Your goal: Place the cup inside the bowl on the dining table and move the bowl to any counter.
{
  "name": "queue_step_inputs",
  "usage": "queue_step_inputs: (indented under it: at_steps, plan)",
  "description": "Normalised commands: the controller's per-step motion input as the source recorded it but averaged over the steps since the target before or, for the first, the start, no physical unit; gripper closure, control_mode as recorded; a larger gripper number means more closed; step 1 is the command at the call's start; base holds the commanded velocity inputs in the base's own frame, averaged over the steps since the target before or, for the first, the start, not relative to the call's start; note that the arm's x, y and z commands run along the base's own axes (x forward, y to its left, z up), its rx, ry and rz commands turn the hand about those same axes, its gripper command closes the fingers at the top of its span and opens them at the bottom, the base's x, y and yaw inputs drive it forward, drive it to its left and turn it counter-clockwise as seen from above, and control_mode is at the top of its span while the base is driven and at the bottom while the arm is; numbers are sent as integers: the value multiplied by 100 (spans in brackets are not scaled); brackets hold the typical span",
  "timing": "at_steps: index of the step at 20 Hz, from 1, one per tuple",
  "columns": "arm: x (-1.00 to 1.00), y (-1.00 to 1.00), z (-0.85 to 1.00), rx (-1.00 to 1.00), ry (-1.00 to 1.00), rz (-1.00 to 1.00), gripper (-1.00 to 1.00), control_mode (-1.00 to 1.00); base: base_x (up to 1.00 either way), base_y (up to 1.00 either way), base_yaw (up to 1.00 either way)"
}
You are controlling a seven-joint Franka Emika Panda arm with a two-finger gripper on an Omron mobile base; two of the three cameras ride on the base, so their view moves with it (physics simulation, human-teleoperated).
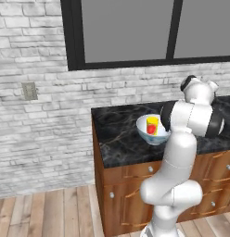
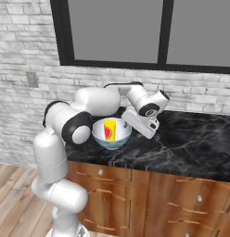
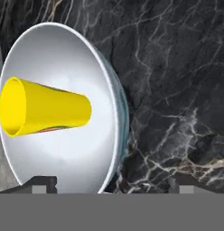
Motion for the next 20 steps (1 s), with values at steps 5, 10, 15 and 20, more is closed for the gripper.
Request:
queue_step_inputs:
  at_steps: [5, 10, 15, 20]
  plan:
    - [-94, 0, 26, 0, -1, 0, -100, -100, 0, 0, 0]
    - [-90, 0, 37, -4, -5, 0, -100, -100, 0, 0, 0]
    - [-99, 0, 12, -10, -5, 0, -100, -100, 0, 0, 0]
    - [-100, 0, 0, -20, -2, 0, -100, -100, 0, 0, 0]
